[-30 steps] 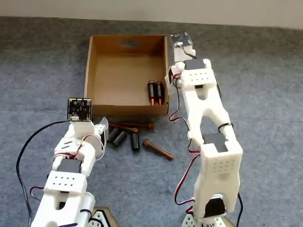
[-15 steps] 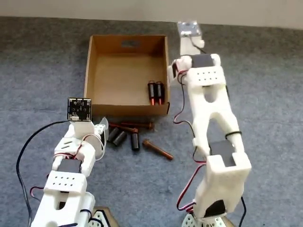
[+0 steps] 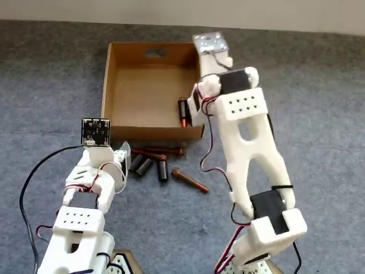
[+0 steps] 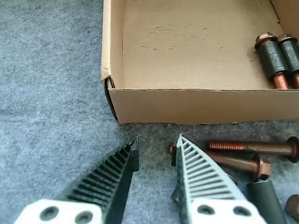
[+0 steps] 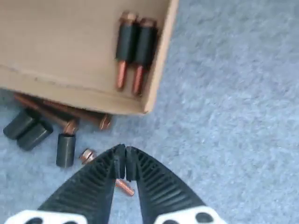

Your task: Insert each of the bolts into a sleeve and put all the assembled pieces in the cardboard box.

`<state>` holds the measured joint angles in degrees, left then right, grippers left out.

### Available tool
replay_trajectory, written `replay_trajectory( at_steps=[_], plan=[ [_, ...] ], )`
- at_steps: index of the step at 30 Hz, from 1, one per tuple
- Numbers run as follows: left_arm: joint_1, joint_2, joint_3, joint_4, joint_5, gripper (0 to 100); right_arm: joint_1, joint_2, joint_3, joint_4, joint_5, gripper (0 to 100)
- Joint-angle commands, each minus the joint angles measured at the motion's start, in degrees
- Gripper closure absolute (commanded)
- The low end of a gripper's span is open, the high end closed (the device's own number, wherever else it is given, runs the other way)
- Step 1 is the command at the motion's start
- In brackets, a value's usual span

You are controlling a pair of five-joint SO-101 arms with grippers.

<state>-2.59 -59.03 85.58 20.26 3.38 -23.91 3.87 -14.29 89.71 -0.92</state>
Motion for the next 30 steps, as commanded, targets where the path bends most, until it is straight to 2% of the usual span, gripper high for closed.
replay_trajectory(
  at_steps=[1,4,8,13,18,24,30],
  plan=[
    [0.7,0.1,-0.2,-1.1,-0.5,86,-4.5,-8.0,9.3,-5.2,-0.4,96.4],
    [0.7,0.1,-0.2,-1.1,-0.5,86,-8.0,-16.6,24.0,-13.9,-0.4,91.4],
    [0.7,0.1,-0.3,-1.1,-0.5,86,-12.5,-26.9,43.3,-26.7,-0.4,90.7],
    [-2.6,0.1,-0.7,-1.1,-0.4,86,-18.1,-29.5,57.7,-38.5,-0.6,90.4],
    [-8.4,0.1,-0.7,-2.3,-0.2,86,-20.0,-25.4,58.1,-40.8,-0.7,90.4],
    [-8.8,0.1,-0.4,-3.2,-0.2,86,-20.4,-16.5,50.8,-40.8,-6.7,90.2],
    [-10.8,0.1,-0.5,-3.2,-0.2,86,-21.0,-7.1,44.2,-40.7,-7.6,86.8]
  ],
)
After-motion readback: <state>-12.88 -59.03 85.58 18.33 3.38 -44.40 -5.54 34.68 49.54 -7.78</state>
